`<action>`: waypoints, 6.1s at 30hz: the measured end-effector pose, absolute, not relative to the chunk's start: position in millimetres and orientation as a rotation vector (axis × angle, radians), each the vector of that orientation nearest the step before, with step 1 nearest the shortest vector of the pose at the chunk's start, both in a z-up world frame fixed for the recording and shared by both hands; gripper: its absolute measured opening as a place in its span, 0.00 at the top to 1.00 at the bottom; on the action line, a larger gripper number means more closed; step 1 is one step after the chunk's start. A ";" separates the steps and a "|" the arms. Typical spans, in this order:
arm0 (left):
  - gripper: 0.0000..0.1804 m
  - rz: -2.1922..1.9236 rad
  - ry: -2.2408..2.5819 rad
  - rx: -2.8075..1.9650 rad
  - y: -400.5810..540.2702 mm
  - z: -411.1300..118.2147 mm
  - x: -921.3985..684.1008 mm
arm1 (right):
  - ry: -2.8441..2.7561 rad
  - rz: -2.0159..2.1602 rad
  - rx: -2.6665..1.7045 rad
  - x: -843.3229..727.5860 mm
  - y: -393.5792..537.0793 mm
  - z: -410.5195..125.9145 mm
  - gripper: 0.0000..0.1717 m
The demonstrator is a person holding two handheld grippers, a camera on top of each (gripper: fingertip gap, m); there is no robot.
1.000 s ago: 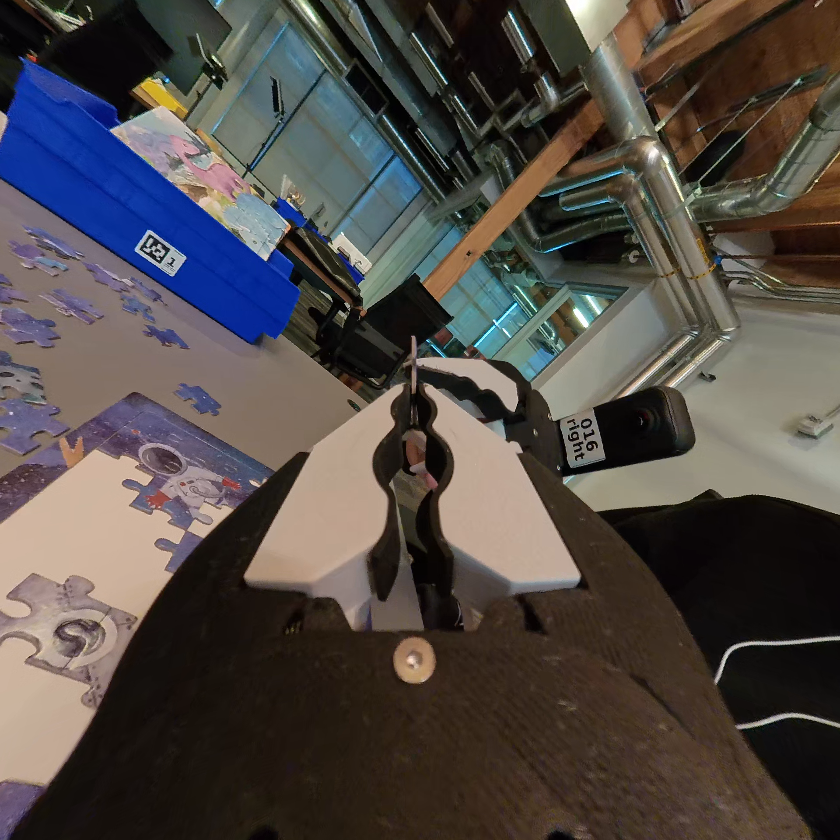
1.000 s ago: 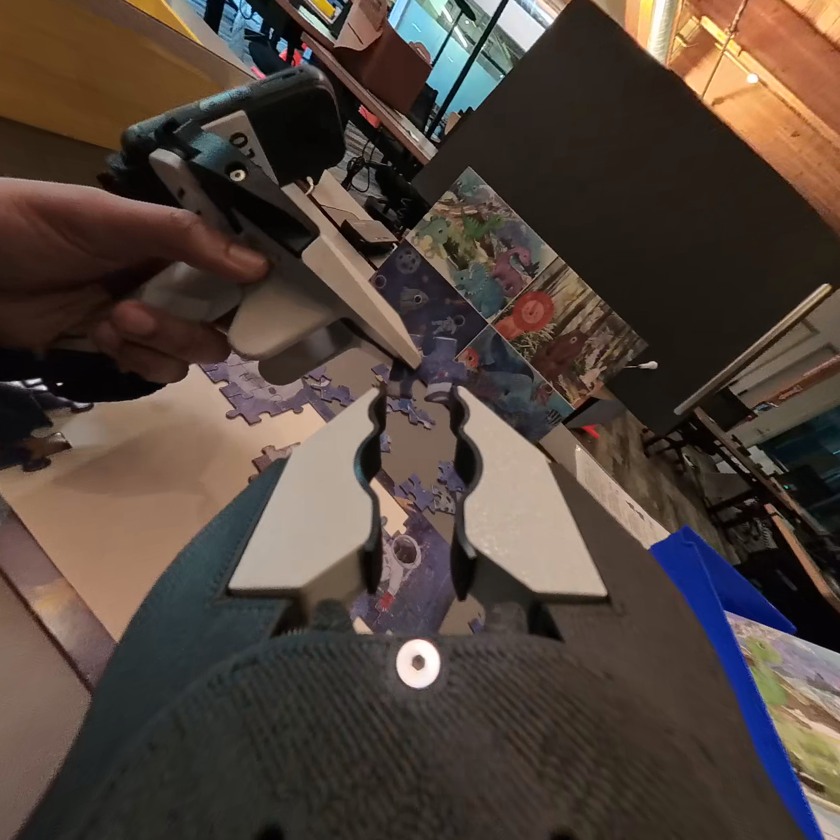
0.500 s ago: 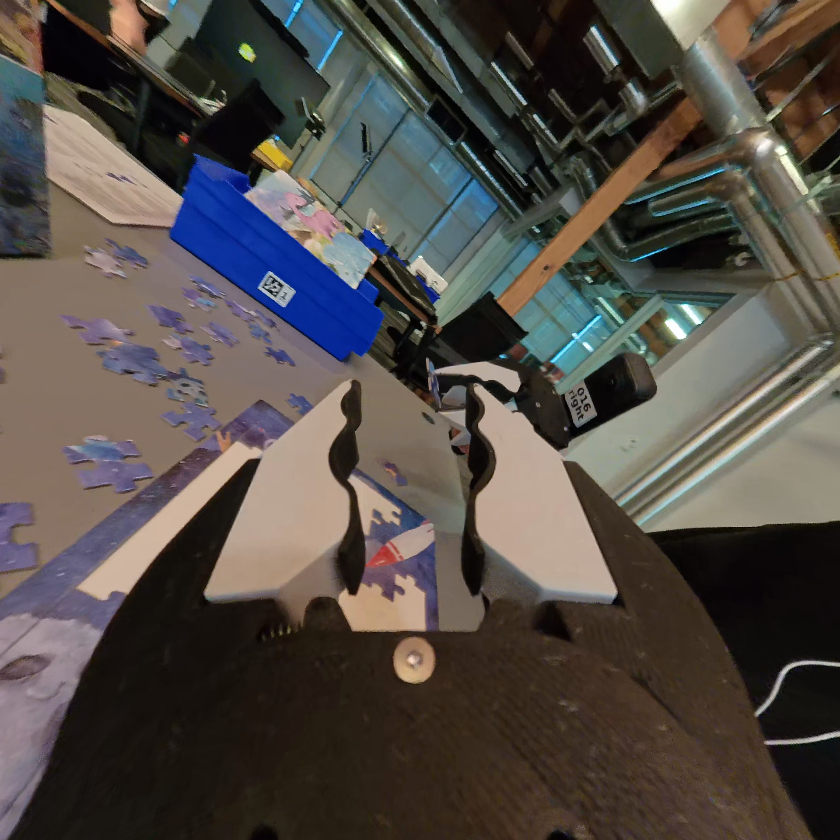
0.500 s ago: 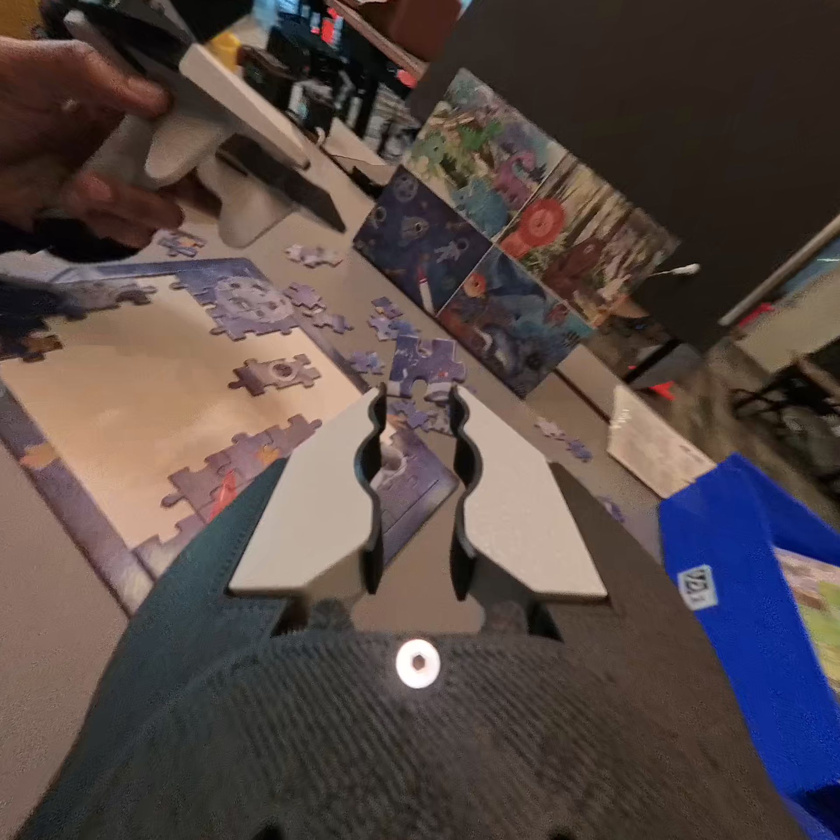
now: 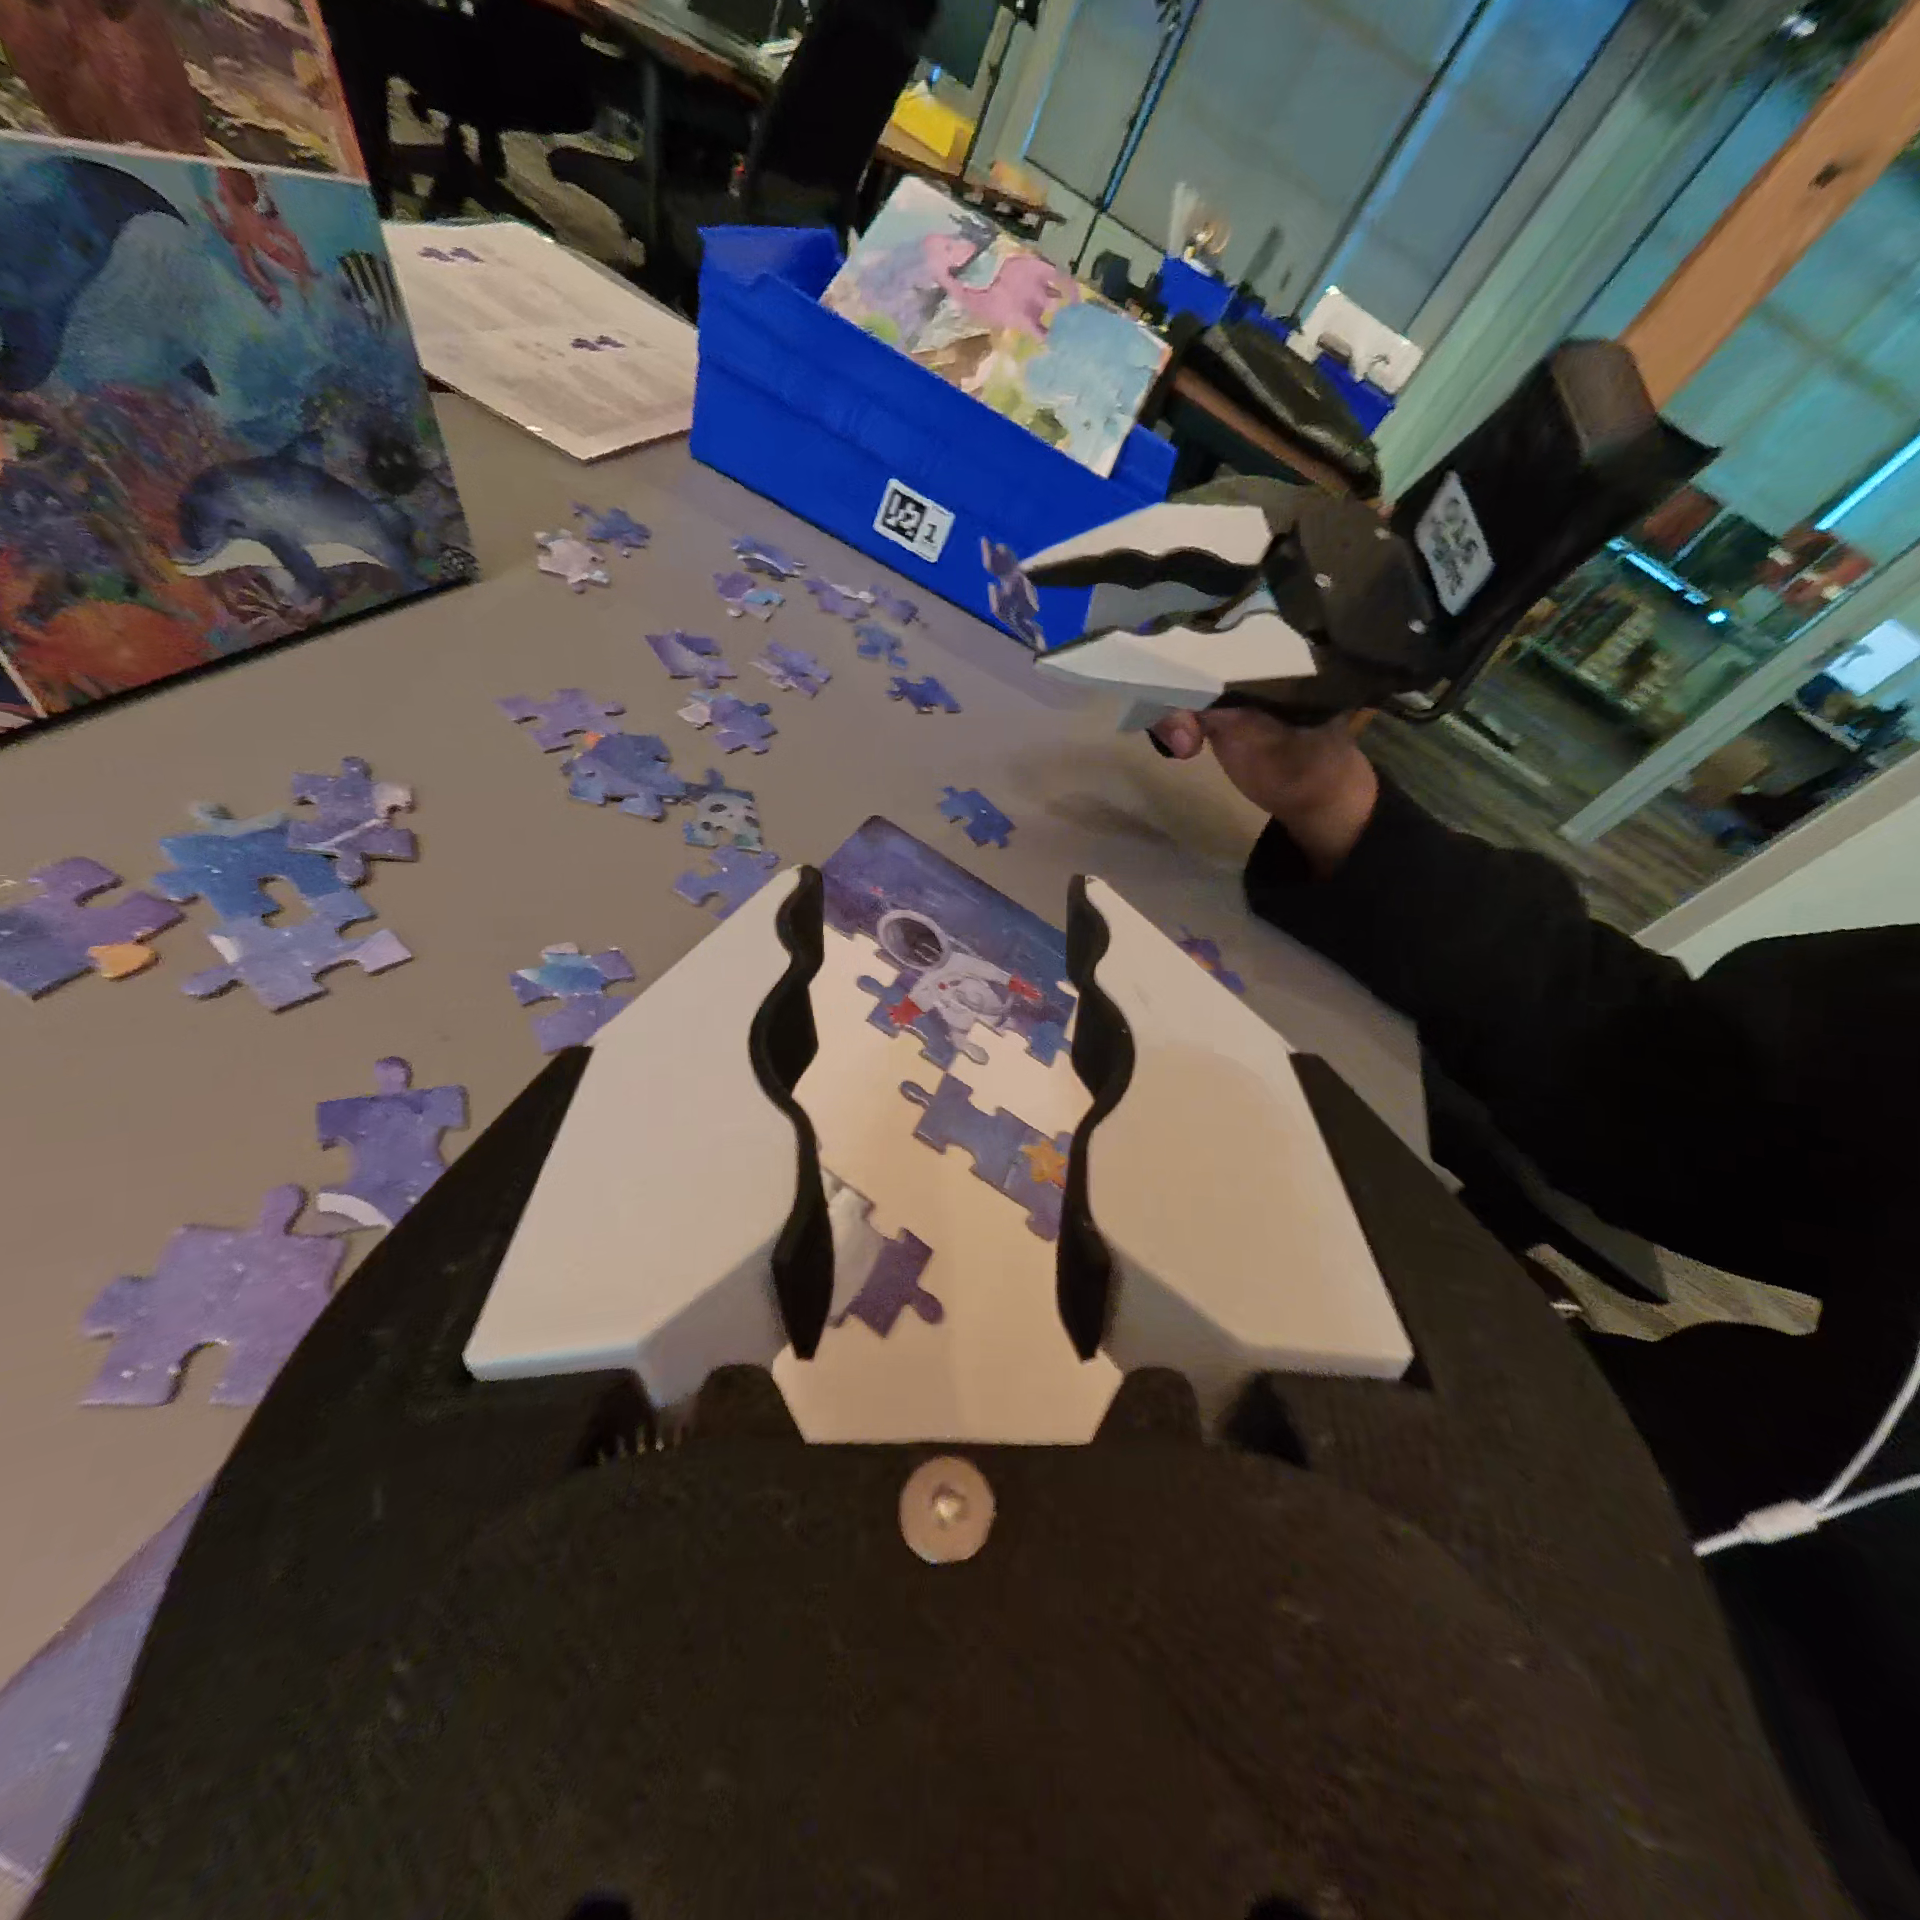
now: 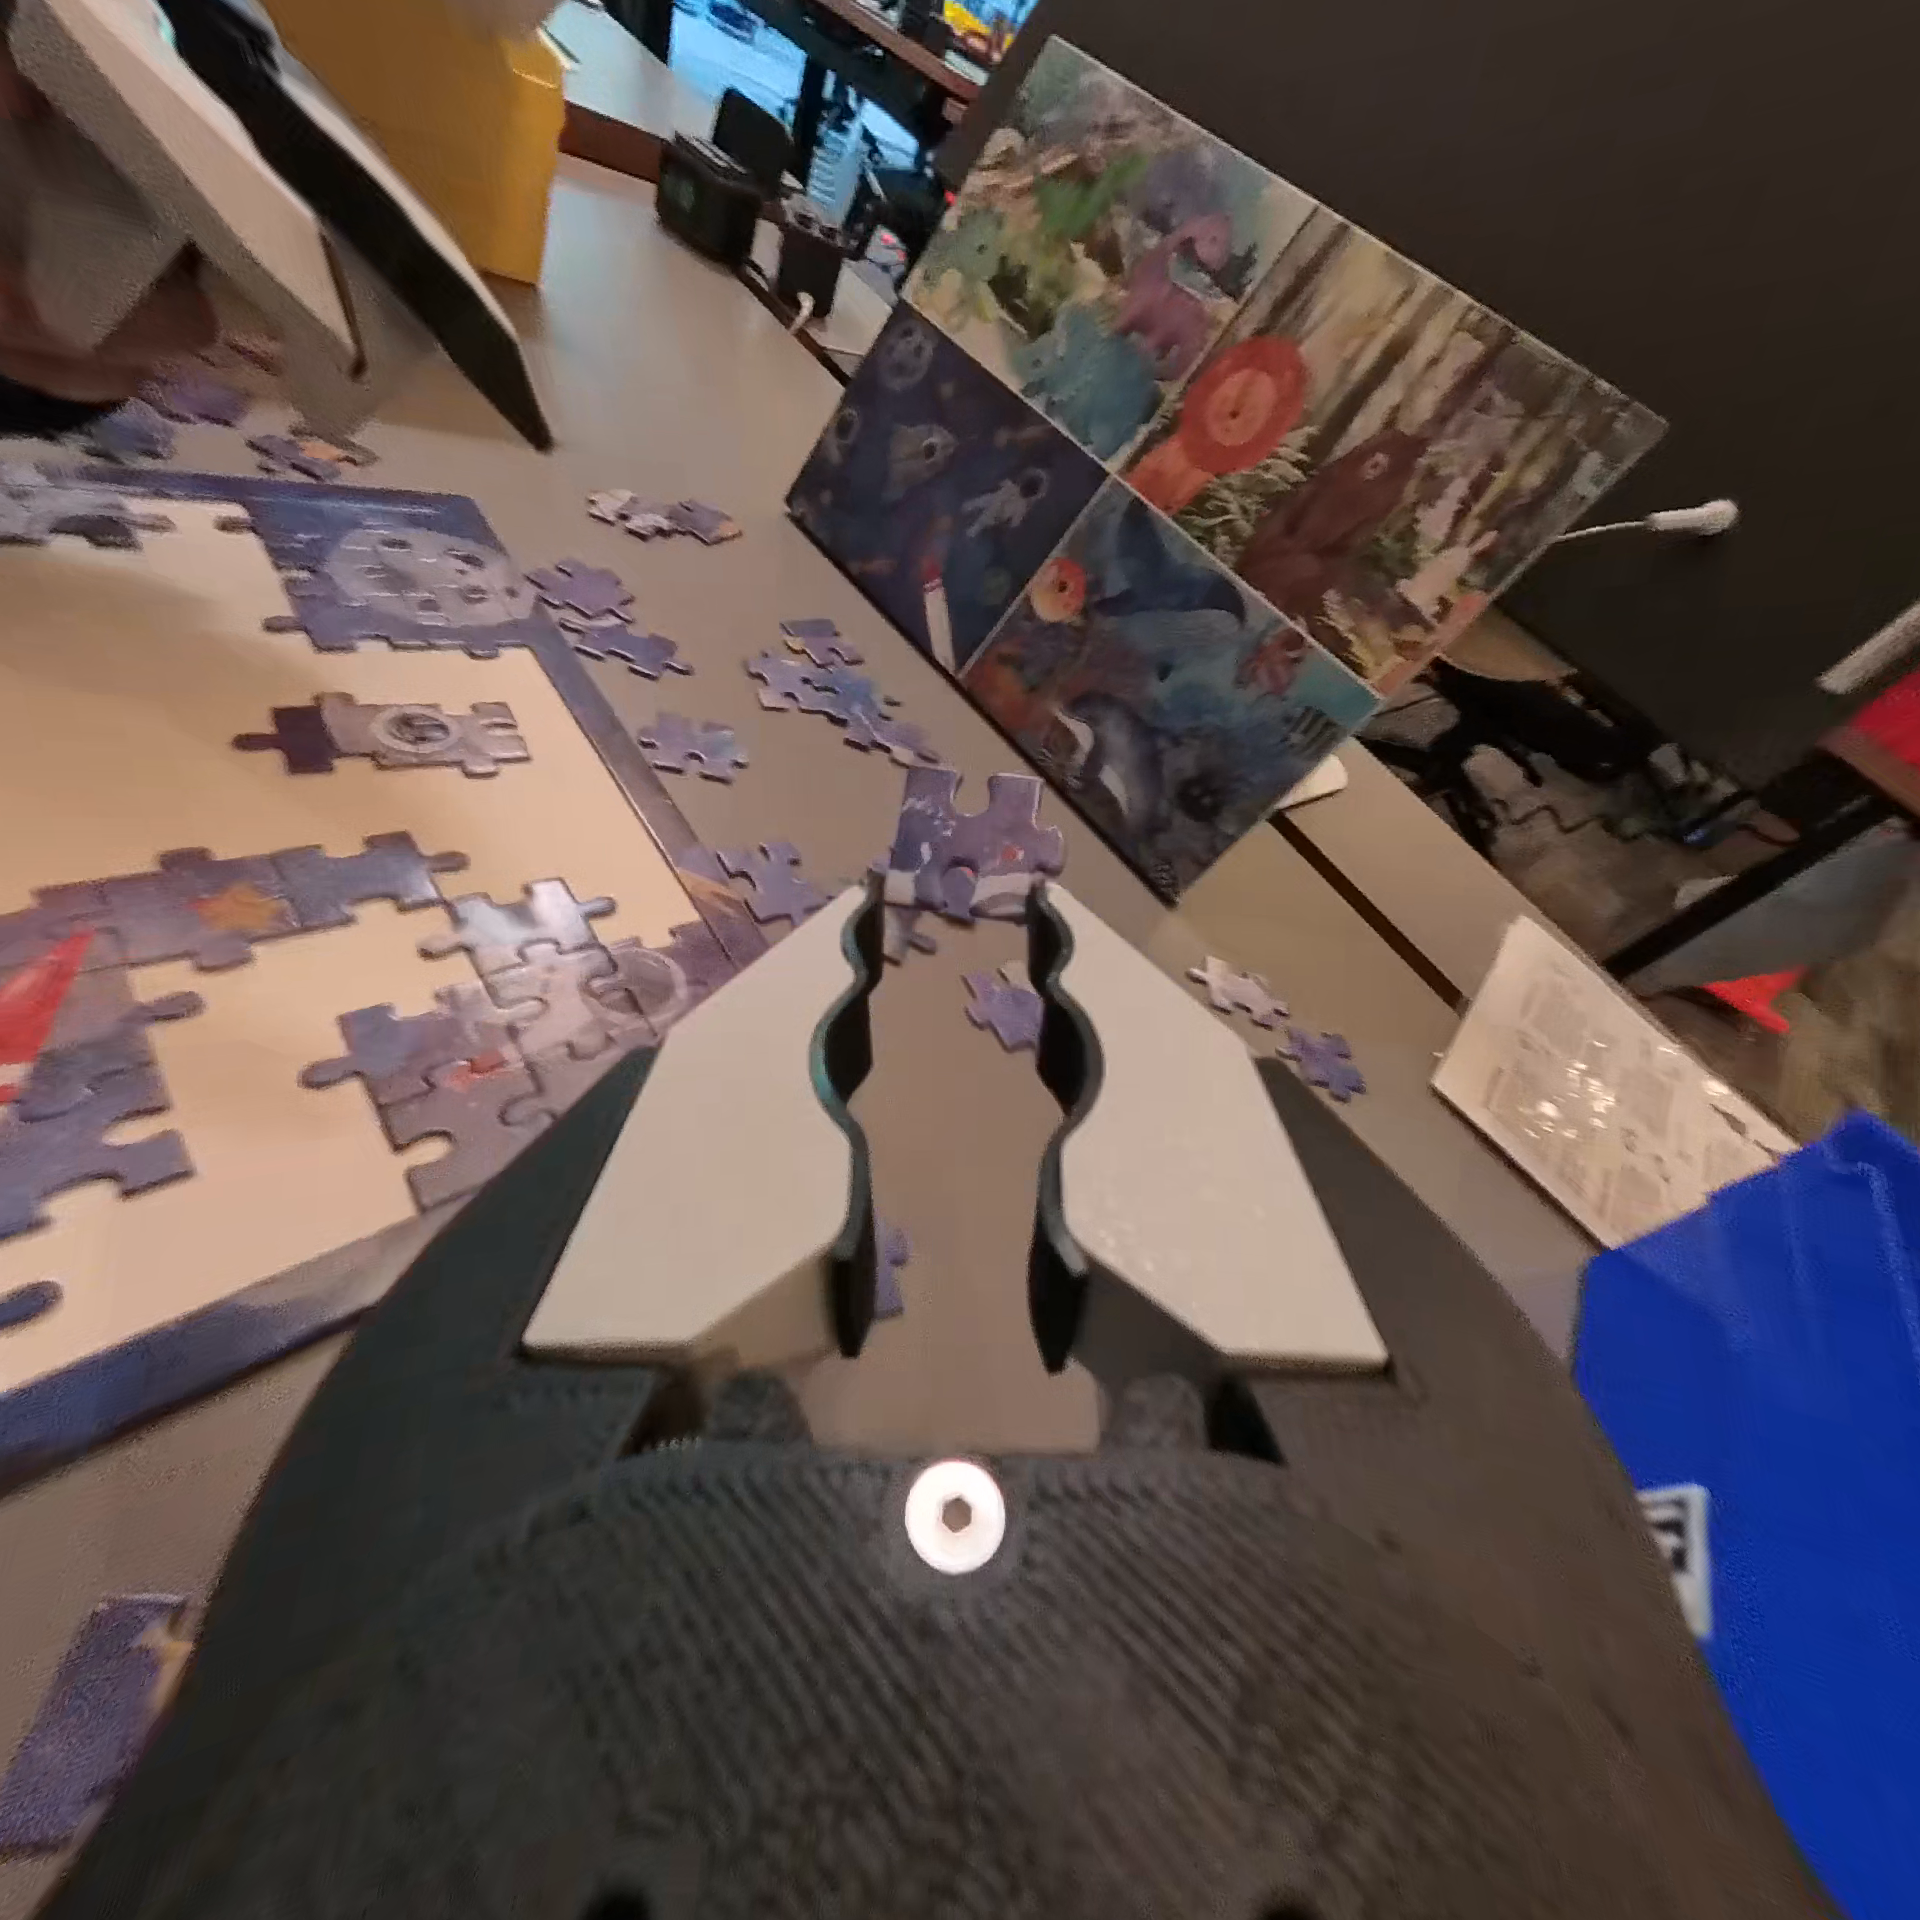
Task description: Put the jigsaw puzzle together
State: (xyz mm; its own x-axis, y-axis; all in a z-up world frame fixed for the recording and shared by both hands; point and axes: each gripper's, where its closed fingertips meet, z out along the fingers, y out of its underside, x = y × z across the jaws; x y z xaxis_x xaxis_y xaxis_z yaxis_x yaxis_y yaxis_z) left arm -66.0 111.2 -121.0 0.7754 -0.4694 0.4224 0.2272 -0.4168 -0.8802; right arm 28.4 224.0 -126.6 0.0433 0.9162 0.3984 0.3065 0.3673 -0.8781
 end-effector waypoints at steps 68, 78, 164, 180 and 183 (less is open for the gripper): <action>0.85 -1.084 0.322 -1.896 153.9 -140.8 -5.0 | -1.609 0.719 -1.085 22.0 189.0 -153.2 0.85; 0.91 -1.340 0.177 -1.861 154.4 -143.3 -1.5 | -1.545 0.691 -1.071 -0.1 171.8 -142.8 0.85; 1.00 -1.501 0.033 -1.957 147.2 -152.9 -21.1 | -1.518 0.754 -1.092 11.0 184.9 -142.3 0.88; 1.00 -1.585 0.092 -2.081 133.9 -170.2 -10.0 | -1.849 0.774 -1.027 9.8 144.3 -185.4 0.91; 1.00 -1.596 0.113 -2.105 131.0 -173.4 -6.2 | -1.855 0.759 -1.022 9.7 144.5 -186.7 0.91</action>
State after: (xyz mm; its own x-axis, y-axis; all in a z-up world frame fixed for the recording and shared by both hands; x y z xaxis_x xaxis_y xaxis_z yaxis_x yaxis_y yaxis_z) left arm -6.2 131.0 -173.4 0.3118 -0.3521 0.8825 0.2242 -0.8753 -0.4285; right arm 9.7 144.5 -186.7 -0.2918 0.8724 0.3922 0.3473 0.4787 -0.8064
